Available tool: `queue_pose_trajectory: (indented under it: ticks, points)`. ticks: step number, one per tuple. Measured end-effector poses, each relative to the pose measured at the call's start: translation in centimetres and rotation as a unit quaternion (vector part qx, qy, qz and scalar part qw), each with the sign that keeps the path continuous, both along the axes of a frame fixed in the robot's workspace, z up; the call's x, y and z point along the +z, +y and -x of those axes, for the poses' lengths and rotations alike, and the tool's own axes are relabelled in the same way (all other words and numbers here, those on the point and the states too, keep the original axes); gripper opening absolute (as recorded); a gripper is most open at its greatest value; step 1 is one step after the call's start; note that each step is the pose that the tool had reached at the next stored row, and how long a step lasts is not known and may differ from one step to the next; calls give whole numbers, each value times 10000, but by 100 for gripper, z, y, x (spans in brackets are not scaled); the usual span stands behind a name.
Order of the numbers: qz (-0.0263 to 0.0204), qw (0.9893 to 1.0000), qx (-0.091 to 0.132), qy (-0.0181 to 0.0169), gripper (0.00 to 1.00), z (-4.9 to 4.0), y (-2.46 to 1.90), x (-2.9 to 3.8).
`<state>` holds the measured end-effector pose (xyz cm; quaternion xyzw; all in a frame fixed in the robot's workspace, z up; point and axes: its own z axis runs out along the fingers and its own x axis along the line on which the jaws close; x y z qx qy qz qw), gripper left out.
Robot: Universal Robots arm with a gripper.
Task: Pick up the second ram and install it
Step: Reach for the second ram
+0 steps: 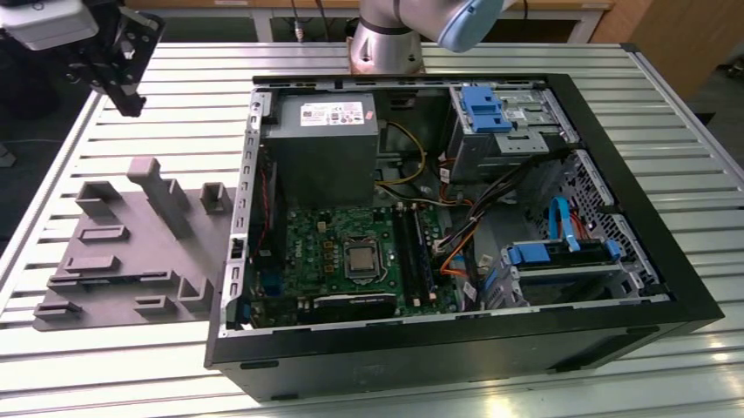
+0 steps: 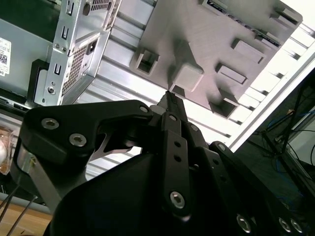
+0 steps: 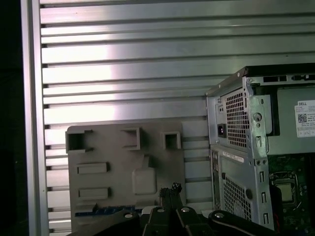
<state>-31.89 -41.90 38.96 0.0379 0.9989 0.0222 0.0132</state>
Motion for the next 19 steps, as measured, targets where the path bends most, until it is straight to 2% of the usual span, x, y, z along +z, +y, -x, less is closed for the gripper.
queue_pose_trajectory:
  ticks: [19]
  points:
    - [-2,10000,0,0,11,40,-36,-7]
